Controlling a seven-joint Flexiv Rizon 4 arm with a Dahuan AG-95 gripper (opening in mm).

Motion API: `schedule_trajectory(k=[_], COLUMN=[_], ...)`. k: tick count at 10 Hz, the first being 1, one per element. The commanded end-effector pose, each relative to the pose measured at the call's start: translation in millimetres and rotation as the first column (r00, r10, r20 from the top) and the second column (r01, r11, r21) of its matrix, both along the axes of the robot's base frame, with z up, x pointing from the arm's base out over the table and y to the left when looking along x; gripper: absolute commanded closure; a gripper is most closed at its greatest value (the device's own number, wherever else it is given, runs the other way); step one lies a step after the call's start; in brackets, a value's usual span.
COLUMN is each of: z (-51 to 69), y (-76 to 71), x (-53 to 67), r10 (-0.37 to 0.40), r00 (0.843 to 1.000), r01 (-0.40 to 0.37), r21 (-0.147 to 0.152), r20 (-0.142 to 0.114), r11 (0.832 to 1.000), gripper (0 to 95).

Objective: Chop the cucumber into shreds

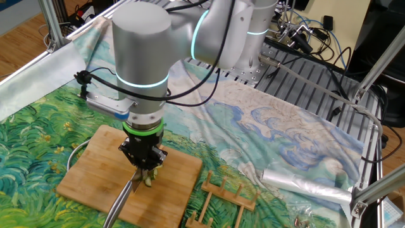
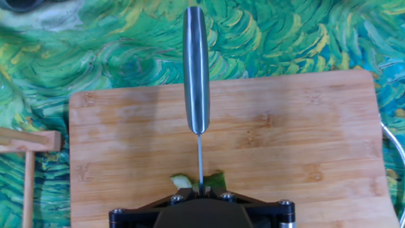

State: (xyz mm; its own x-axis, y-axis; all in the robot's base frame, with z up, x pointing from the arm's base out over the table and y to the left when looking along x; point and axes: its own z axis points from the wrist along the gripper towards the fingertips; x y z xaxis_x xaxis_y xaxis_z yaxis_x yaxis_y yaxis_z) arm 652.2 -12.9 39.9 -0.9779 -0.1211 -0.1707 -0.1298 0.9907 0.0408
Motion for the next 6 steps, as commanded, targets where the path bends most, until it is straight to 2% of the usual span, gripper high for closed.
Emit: schedule_trajectory(k=[1,3,6], z=[7.5,9.6,27.7], y=[0.2,0.1,-4.0], x=[-0.9,-1.0,-2.0], r10=[-0.001,-0.006,0.002], r00=[1.0,1.0,0.999], r01=[0.001,0.005,-0.003], r21=[-0.013,-0.021,-0.035], r20=[-0.018,-0.023,-0.04], r11=[1.0,1.0,0.999], gripper=[95.0,95.0,95.0])
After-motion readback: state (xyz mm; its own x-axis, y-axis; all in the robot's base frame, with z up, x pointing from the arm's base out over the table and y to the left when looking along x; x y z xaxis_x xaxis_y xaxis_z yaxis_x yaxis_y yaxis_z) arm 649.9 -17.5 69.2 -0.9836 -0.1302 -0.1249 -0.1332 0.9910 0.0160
